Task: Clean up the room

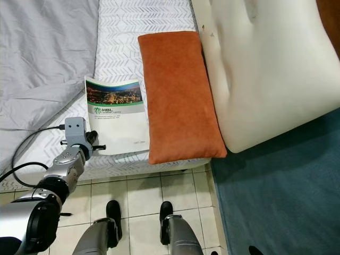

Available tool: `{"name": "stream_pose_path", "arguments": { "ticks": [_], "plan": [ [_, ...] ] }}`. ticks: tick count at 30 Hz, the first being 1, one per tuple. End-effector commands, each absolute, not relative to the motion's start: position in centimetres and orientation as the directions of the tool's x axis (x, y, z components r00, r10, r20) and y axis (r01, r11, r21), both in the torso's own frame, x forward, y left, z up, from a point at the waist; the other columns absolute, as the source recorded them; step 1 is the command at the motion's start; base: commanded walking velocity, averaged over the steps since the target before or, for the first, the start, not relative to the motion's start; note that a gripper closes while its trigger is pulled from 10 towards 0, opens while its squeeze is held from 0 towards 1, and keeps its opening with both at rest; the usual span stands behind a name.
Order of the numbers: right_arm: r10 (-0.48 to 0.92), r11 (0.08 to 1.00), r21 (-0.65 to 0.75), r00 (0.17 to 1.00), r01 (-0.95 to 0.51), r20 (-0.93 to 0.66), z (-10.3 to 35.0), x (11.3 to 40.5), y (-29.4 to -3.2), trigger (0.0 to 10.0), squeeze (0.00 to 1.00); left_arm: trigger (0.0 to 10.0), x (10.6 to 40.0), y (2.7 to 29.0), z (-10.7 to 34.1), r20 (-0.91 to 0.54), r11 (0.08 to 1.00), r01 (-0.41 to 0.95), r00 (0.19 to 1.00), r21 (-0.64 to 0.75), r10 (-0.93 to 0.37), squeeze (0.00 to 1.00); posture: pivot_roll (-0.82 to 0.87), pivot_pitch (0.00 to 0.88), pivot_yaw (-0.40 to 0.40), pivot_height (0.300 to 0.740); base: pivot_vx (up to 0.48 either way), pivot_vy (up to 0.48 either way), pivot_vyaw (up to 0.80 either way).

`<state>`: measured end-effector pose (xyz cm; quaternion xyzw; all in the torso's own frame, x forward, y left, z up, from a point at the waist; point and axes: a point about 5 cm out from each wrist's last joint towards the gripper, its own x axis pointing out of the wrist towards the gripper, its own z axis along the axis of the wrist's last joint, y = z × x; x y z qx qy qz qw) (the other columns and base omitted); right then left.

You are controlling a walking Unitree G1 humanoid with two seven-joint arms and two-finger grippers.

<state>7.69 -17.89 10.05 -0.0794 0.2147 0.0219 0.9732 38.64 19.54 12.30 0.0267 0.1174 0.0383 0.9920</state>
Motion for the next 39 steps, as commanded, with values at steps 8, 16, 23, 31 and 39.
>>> {"name": "stream_pose_path", "arguments": {
  "ticks": [8, 16, 23, 31, 39],
  "plan": [
    [-0.012, 0.987, -0.149, 0.883, -0.066, -0.469, 9.8, 6.2, -17.9, 10.0, 0.0, 10.0, 37.4, 21.1, 10.1, -0.315, 0.964, -0.061, 0.938, 0.258, 0.144, 0.0, -0.43, 0.579, -0.108, 0.74, 0.0, 0.0, 0.0],
    [-0.005, 0.986, -0.149, 0.883, -0.074, -0.469, 9.8, 6.2, -17.8, 10.0, 0.0, 10.0, 37.2, 20.7, 9.6, -0.347, 0.955, -0.264, 0.915, -0.135, 0.204, 0.0, -0.43, 0.572, -0.111, 0.74, 0.0, 0.0, 0.0],
    [-0.005, 0.985, -0.155, 0.882, -0.077, -0.47, 9.8, 6.1, -17.8, 10.0, 0.0, 10.0, 37.6, 18.7, 9.6, -0.348, 0.967, -0.207, 0.926, -0.15, 0.144, 0.0, -0.45, 0.565, -0.116, 0.74, 0.0, 0.0, 0.0],
    [-0.005, 0.985, -0.153, 0.886, -0.074, -0.463, 9.8, 6.3, -17.6, 10.0, 0.0, 10.0, 38.6, 18.3, 11.5, -0.303, 0.981, -0.16, 0.945, -0.109, 0.121, 0.0, -0.45, 0.558, -0.107, 0.74, 0.0, 0.0, 0.0],
    [-0.01, 0.986, -0.153, 0.883, -0.07, -0.47, 9.7, 5.9, -17.6, 10.0, 0.0, 10.0, 38.8, 18.0, 11.9, -0.294, 0.974, -0.168, 0.948, -0.153, 0.118, 0.0, -0.45, 0.558, -0.104, 0.74, 0.0, 0.0, 0.0]
  ]
}}
